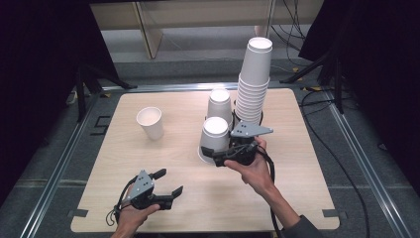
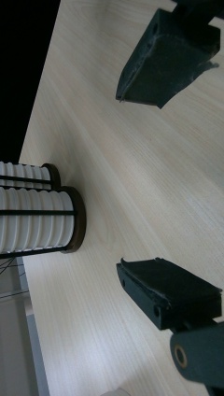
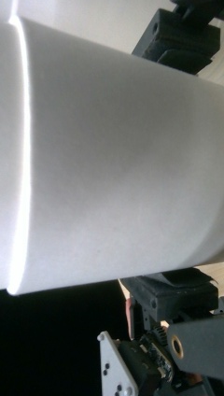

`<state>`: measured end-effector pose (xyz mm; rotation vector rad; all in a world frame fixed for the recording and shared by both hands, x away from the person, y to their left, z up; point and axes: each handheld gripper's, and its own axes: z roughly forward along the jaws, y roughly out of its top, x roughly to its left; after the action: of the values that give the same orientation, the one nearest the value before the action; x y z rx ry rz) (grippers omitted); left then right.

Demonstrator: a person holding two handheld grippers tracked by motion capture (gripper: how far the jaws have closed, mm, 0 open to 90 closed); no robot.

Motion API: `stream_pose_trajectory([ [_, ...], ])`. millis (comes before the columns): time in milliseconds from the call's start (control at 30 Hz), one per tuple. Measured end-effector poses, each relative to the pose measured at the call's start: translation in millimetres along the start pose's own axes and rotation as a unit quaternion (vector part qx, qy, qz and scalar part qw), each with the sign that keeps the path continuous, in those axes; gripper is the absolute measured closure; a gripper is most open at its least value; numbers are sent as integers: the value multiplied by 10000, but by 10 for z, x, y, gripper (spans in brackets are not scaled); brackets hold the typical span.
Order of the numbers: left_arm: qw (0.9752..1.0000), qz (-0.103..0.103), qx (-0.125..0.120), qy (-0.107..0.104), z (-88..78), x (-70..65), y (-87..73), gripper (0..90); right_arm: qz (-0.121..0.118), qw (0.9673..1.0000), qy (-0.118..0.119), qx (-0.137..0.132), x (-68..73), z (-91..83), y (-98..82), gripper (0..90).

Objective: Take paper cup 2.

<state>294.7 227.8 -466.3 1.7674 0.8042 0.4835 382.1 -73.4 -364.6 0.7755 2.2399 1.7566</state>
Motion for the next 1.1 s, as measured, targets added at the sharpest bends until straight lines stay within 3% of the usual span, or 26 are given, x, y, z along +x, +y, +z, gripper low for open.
stream_pose_trajectory([
  [367,10000,-27,-54,-20,7,8,-1,143,53,9997,159,183,4,111,-180,170],
  [400,10000,-31,-58,-20,8,8,-1,142,20,9997,67,240,5,105,-191,170],
  [467,10000,-37,-60,-15,7,8,0,142,138,9995,172,222,20,129,-221,170],
  [500,10000,-45,-63,-13,7,8,0,143,55,9996,115,253,11,129,-232,170],
  [633,9999,-59,-93,-13,2,5,0,142,148,9992,213,289,41,203,-328,170],
  [767,10000,22,13,-3,-21,10,8,143,77,9985,270,465,86,286,-414,170],
  [800,10000,19,3,-7,-19,10,7,143,-84,9986,219,477,85,300,-427,170],
  [1100,10000,-29,-14,-19,-8,7,8,143,-49,9977,328,599,136,384,-544,170],
])
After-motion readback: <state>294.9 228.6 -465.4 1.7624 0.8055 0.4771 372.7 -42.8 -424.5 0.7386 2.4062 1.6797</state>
